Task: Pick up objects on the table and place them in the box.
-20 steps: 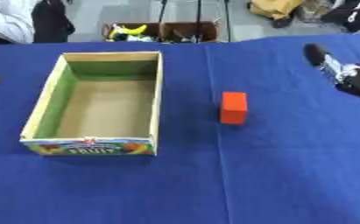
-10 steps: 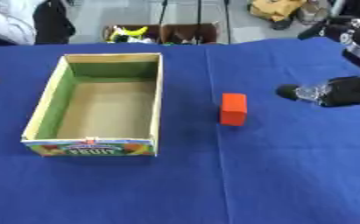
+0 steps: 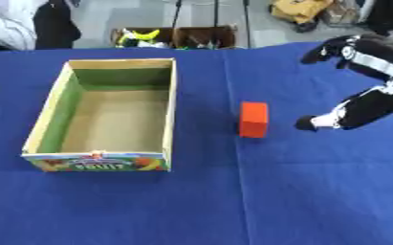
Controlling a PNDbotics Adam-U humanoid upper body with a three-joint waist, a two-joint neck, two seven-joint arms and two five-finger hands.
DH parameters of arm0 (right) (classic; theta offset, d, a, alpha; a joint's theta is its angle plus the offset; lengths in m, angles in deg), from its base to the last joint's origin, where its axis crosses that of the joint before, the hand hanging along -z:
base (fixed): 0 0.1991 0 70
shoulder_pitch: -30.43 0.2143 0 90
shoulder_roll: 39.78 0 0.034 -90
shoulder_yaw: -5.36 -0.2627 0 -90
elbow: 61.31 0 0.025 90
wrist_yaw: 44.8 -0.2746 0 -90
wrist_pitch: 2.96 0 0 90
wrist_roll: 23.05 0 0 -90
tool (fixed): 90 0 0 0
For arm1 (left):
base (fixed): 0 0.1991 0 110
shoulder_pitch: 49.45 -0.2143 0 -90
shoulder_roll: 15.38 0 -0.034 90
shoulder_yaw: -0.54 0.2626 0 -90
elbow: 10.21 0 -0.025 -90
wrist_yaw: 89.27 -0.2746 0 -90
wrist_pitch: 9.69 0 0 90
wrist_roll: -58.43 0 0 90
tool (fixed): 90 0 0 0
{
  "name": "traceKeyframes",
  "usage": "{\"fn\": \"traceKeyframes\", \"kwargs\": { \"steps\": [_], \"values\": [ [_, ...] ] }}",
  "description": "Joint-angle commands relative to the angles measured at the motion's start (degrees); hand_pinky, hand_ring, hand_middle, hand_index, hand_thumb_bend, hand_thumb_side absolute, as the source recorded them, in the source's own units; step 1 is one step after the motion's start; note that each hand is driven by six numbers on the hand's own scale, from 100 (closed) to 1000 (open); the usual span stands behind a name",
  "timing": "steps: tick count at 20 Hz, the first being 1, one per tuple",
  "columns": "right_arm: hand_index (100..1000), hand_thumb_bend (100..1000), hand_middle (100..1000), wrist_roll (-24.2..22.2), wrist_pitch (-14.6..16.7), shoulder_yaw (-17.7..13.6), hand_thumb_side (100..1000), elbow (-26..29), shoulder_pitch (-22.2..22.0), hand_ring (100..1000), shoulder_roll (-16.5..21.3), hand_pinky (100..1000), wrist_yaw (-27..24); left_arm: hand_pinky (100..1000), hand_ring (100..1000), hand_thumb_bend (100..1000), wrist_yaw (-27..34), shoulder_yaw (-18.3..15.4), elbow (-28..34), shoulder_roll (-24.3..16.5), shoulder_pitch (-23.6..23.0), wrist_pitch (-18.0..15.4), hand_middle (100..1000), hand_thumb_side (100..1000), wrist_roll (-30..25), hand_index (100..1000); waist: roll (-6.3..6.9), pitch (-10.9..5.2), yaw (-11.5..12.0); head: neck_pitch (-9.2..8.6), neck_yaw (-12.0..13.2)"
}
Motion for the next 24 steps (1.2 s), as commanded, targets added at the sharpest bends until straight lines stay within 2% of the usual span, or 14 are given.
{"fn": "traceKeyframes", "kwargs": {
  "steps": [1,5,11,24],
  "values": [
    [879,567,815,-0.99,-0.77,-0.06,392,-0.14,1.64,892,0.34,774,-1.16,622,696,100,0.31,0.14,1.12,-0.67,0.56,-0.06,705,1000,-0.21,898,-0.24,-1.28,0.14,-0.73,-0.55],
    [880,576,818,-1.66,-2.82,1.38,389,-4.18,5.58,894,-2.13,770,-2.35,621,697,100,0.42,0.22,1.12,-0.6,0.49,-0.01,705,1000,-0.29,898,-0.4,-1.22,0.11,-0.79,-0.85],
    [877,579,816,-1.37,-5.42,3.02,393,-9.46,9.26,897,-4.97,765,-2.21,621,702,100,0.54,0.29,1.12,-0.51,0.48,0.03,706,1000,-0.33,897,-0.51,-1.14,0.15,-0.79,-1.21],
    [878,574,821,-2.96,-6.19,6.93,382,-19.33,13.73,904,-11.29,766,1.29,619,702,100,0.91,0.43,1.12,-0.29,0.6,0.28,707,1000,-0.31,897,-0.48,-0.96,0.66,-0.83,-2.71]
  ]
}}
